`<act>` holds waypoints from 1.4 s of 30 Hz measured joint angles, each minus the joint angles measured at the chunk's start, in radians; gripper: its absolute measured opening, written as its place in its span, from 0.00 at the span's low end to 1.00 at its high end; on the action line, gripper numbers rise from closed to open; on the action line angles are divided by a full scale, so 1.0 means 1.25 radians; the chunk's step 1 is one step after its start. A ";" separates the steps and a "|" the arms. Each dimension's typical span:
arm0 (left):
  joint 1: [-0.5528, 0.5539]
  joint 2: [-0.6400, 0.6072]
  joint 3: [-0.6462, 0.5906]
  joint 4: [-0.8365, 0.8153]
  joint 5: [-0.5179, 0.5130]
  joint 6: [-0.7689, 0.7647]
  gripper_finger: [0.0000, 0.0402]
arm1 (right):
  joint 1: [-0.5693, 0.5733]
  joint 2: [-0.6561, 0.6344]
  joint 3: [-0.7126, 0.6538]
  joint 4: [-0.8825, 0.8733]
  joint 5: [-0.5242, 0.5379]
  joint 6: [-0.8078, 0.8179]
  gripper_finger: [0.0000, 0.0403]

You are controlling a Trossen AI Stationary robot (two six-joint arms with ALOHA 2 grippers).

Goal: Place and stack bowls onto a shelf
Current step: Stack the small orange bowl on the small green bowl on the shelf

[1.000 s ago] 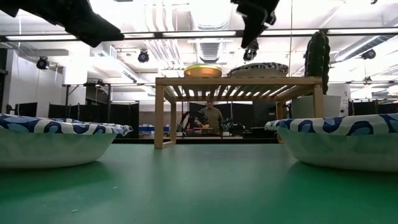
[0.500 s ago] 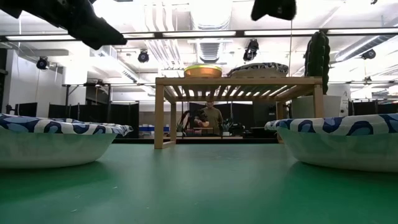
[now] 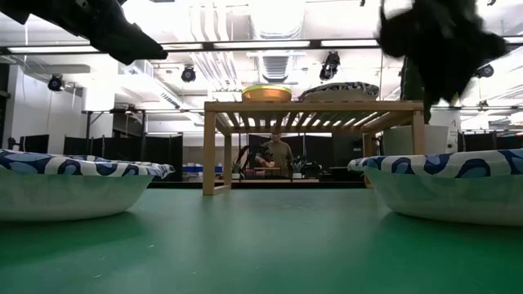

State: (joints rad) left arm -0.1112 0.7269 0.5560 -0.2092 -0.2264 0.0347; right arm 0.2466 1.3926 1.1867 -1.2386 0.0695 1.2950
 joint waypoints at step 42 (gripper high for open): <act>0.001 0.011 0.000 0.046 -0.002 0.079 0.25 | 0.009 -0.042 0.168 0.017 -0.143 -0.230 0.02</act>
State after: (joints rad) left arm -0.1097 0.7406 0.5556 -0.1513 -0.2295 0.1337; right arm 0.2573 1.3401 1.3971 -1.2173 -0.1090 1.0081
